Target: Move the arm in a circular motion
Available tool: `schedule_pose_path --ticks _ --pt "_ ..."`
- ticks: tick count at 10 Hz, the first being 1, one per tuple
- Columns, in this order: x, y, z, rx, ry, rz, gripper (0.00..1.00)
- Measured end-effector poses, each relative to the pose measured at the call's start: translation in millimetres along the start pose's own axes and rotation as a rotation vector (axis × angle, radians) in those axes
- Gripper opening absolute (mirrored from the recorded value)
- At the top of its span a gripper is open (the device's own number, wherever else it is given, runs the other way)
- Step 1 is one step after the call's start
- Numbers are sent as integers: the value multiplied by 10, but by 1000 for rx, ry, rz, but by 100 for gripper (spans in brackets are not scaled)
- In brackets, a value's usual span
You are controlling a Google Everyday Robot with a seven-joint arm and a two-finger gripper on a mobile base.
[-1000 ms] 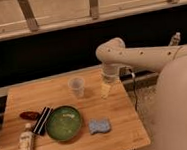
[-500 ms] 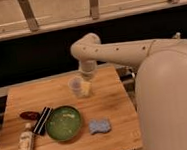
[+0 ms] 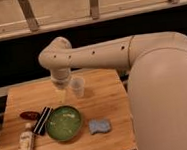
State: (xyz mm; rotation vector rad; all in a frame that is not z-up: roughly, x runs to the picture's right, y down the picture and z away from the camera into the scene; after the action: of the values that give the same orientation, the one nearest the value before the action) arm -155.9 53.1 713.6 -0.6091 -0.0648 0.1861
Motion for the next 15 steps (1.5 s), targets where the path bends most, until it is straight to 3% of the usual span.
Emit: schedule_pose_path --ticks 3,5,6,8,9,11,12,15 --pt "94 235 97 -32 31 65 80" --pt "465 250 180 -57 73 133 80" --pt "768 198 226 -68 102 180 80" --pt "1438 45 352 -96 168 276 80" --pt "1658 -43 401 -105 190 305 80" --pt "2254 -424 497 -116 235 384 80" --pt "2439 -602 510 -114 244 397 80" --pt "2533 -914 486 -102 232 382 80"
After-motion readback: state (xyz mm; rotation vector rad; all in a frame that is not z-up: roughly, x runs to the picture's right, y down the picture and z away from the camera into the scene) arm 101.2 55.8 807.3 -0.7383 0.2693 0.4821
